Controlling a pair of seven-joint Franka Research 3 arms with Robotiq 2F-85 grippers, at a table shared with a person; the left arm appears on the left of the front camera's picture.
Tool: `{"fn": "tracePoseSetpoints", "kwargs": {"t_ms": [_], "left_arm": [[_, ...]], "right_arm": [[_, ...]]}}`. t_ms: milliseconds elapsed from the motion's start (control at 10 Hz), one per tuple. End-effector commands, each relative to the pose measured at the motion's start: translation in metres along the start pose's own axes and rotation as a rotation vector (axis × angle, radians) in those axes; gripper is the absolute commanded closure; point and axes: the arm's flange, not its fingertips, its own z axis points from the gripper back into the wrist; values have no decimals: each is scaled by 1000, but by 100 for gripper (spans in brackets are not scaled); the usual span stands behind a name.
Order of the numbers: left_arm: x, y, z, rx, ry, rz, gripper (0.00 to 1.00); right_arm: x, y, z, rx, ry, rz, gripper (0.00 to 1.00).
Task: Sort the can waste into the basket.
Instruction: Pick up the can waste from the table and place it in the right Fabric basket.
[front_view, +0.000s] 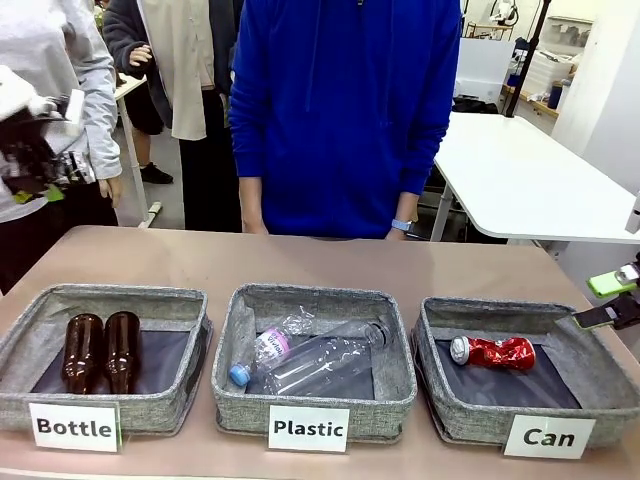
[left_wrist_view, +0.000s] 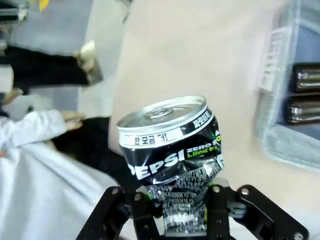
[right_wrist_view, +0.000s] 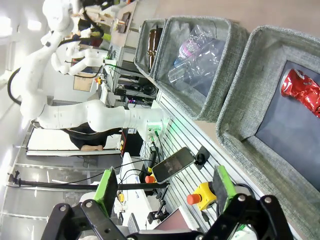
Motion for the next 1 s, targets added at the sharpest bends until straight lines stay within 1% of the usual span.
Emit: {"fn": "tracePoseSetpoints", "kwargs": {"t_ms": [0,100,200,300,400,500,700,800,900], "left_arm": [[-35,-69,18,-159,-77,-157,100],[-51,-103,25,-231,-112,-295,100],[-59,-126,25,-250,-116,-363,100],[-59,-136,20,-237,-112,-356,100],[-58,-130,15,-243,-125,-312,100],[-55,-134,20,-259,-148,-325,100],[-55,-134,20,-259,-148,-325,100],[-58,-142,18,-267,-140,-335,84],[-4,-159,5,-337,-138,-324,84]], "right_arm": [[-1,0,3,-2,13,16,0],[-1,0,3,-2,13,16,0],[-1,0,3,-2,13,16,0],[-1,0,3,-2,13,16,0],[-1,0,3,-2,13,16,0],[-1,0,3,-2,13,16,0],[-1,0,3,-2,13,16,0],[-1,0,3,-2,13,16,0],[-1,0,3,-2,13,16,0]]}}
